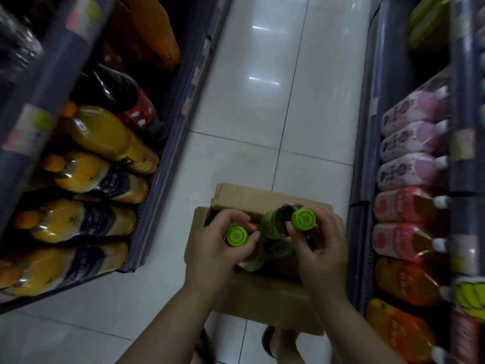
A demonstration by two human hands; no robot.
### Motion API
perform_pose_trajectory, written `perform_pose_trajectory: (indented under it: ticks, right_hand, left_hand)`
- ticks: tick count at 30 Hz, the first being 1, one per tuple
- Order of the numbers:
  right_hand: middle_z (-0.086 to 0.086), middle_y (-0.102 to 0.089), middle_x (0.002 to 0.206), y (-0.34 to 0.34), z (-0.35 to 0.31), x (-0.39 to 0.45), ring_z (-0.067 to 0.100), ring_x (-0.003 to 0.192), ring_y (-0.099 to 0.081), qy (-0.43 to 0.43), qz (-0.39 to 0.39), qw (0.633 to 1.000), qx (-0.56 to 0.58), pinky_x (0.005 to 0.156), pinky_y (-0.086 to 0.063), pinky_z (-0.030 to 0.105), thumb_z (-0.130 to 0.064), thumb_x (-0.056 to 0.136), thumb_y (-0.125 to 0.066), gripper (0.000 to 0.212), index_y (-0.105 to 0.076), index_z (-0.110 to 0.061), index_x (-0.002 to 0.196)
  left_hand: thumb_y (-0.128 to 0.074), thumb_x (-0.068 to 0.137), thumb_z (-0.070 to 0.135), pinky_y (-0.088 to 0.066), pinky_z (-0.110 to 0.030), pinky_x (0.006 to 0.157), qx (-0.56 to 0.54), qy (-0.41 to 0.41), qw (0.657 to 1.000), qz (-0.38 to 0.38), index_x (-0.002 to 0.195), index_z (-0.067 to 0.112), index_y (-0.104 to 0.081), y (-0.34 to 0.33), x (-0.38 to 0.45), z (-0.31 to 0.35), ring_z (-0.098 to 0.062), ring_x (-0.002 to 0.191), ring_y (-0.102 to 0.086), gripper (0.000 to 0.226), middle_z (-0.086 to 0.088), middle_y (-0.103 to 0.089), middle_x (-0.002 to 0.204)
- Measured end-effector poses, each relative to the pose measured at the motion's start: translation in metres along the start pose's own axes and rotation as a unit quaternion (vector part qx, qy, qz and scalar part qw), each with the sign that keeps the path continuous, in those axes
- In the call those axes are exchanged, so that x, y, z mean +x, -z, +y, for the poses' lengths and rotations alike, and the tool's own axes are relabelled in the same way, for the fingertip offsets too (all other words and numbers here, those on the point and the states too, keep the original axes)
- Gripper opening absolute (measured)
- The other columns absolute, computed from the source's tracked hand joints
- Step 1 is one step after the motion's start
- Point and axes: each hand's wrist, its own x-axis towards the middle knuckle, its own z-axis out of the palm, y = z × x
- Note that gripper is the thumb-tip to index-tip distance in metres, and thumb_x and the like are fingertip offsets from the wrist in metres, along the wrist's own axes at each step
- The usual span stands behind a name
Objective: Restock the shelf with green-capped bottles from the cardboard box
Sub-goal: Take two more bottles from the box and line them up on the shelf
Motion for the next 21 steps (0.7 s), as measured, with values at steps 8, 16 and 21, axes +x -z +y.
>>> perform_pose_trajectory:
  ticks: [8, 16, 21]
  right_hand:
    - [-0.008, -0.058, 0.128, 0.105, -0.126, -0.019, 0.017, 0.124, -0.053, 0.070, 0.037, 0.995, 0.059, 0.102, -0.045, 0.033, -0.032, 0.079, -0.073, 0.032, -0.062, -0.040, 0.108]
    - [-0.004, -0.071, 0.111, 0.175, -0.267, -0.080, 0.010, 0.106, -0.066, 0.073, 0.149, 0.973, 0.160, 0.086, -0.053, 0.020, -0.020, 0.077, -0.069, 0.038, -0.066, -0.015, 0.114]
    - [-0.007, -0.073, 0.103, 0.214, -0.330, -0.136, 0.009, 0.099, -0.068, 0.075, 0.253, 0.959, 0.103, 0.083, -0.055, 0.025, -0.035, 0.078, -0.068, 0.037, -0.068, -0.019, 0.111]
  left_hand:
    - [-0.079, 0.070, 0.005, -0.049, -0.014, 0.063, -0.140, -0.067, 0.988, 0.006, 0.078, 0.017, -0.062, 0.036, -0.014, 0.153, -0.005, 0.071, -0.066, 0.022, 0.009, -0.067, 0.076]
    - [-0.073, 0.070, 0.011, -0.046, -0.011, 0.059, -0.224, -0.187, 0.953, -0.079, 0.071, 0.021, -0.060, 0.097, -0.053, 0.295, 0.005, 0.064, -0.058, 0.017, 0.017, -0.064, 0.069]
    - [-0.077, 0.069, 0.014, -0.047, -0.018, 0.056, -0.228, -0.247, 0.926, -0.171, 0.070, 0.022, -0.061, 0.132, -0.088, 0.367, -0.002, 0.060, -0.057, 0.018, 0.010, -0.063, 0.065]
